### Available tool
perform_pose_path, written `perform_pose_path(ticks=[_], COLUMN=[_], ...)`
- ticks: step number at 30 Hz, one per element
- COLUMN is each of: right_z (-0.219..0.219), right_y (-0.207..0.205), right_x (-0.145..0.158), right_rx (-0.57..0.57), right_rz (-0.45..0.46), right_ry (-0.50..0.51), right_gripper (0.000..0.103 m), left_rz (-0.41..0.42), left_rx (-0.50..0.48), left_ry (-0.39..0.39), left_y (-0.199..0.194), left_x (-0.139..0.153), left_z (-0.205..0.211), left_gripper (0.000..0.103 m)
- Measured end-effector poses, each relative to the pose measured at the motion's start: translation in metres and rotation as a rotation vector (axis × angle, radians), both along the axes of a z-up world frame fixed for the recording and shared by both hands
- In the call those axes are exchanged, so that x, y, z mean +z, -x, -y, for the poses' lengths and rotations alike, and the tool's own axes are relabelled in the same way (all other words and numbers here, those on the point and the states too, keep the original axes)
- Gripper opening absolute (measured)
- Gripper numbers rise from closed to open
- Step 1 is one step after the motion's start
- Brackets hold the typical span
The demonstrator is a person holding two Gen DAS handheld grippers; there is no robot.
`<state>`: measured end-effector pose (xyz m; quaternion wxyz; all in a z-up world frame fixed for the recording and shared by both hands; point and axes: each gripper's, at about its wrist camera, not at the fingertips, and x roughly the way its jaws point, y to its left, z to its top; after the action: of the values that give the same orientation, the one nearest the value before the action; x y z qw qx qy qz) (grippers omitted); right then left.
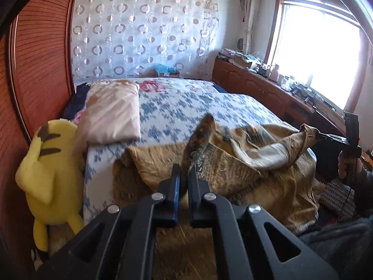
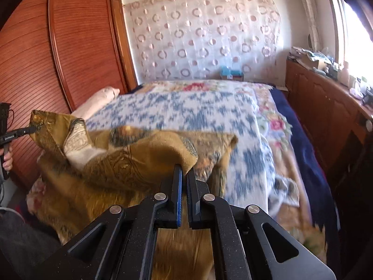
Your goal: Fold small clothes
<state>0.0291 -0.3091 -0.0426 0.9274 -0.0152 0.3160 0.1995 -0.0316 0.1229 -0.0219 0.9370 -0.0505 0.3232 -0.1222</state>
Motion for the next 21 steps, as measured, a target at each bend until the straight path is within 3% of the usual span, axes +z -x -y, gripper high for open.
perform_pose_path(ticks=[6,11,16,19,21], right_z=[0.002,0.001,0.003,0.01,0.017], right_y=[0.013,0.013,0.012,0.011,0.008], right_x=[-0.012,-0.016,-0.004,0.009,0.014], right_rx=[0.009,0.021,0.011,-0.002,-0.009], right_rz=[-0.054,-0.075,-0.043,0.001,0.019], right_ry=[0.045,0.074,0.085,0.085,0.071], right_gripper=[0.001,0.001,0.009,0.037,0.064], left_rz=[-0.011,-0.046,-0.069,-0.091,-0.107], left_rx=[0.061,0.127,0.151,0.163,0.16], left_ry=[-0.003,-0.048,-0.087,-0.098,-0.114], left_y=[0.017,-0.001,-0.035,-0.057,-0.071], left_x=[-0.005,-0.016,-0.028,-0.036,-0.042], left_z=[-0.014,-0.03,-0.032,-0.032,-0.03], left_gripper=[0.019,0.022,0.023,0.024,0.025])
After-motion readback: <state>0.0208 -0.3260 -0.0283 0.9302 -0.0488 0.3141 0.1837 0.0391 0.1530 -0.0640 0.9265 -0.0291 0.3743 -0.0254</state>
